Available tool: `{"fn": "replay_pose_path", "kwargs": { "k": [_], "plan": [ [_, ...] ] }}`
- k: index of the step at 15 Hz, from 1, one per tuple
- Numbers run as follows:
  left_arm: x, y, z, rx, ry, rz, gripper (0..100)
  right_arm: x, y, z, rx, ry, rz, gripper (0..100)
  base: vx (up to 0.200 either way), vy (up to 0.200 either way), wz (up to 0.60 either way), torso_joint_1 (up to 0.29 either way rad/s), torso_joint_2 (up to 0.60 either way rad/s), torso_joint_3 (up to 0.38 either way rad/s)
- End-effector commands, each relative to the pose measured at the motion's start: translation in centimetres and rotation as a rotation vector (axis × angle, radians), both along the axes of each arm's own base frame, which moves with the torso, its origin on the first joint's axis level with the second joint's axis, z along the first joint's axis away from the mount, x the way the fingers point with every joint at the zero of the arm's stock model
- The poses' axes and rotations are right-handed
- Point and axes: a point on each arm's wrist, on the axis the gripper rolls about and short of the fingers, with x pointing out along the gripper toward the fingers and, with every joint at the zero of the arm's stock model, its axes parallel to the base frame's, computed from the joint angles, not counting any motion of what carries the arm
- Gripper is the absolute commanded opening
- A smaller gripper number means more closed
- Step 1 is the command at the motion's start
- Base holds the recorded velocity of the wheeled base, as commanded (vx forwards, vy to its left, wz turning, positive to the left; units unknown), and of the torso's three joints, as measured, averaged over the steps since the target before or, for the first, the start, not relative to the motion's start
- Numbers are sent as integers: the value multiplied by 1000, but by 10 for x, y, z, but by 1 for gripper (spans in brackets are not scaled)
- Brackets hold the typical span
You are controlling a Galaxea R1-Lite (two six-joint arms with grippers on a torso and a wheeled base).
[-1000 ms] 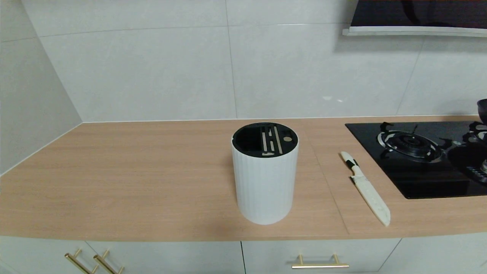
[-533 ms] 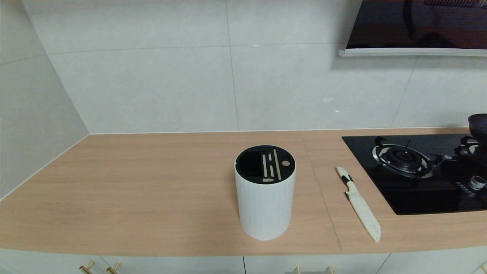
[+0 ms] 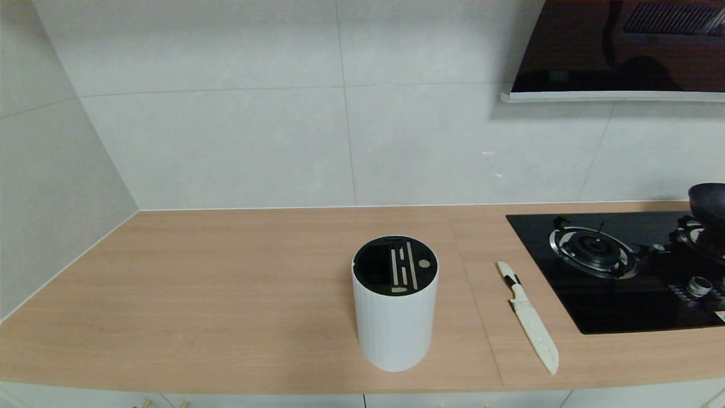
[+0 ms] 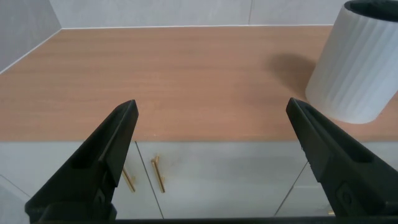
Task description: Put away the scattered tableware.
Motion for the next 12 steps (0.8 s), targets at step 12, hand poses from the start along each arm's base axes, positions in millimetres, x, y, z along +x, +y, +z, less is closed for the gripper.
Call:
{"fn": "replay_pose_path", "kwargs": {
  "k": [12],
  "plan": [
    [0, 0, 0, 0, 0, 0, 100, -4, 1, 52, -55, -74, 81, 100, 0, 0, 0, 0, 0, 0]
  ]
}}
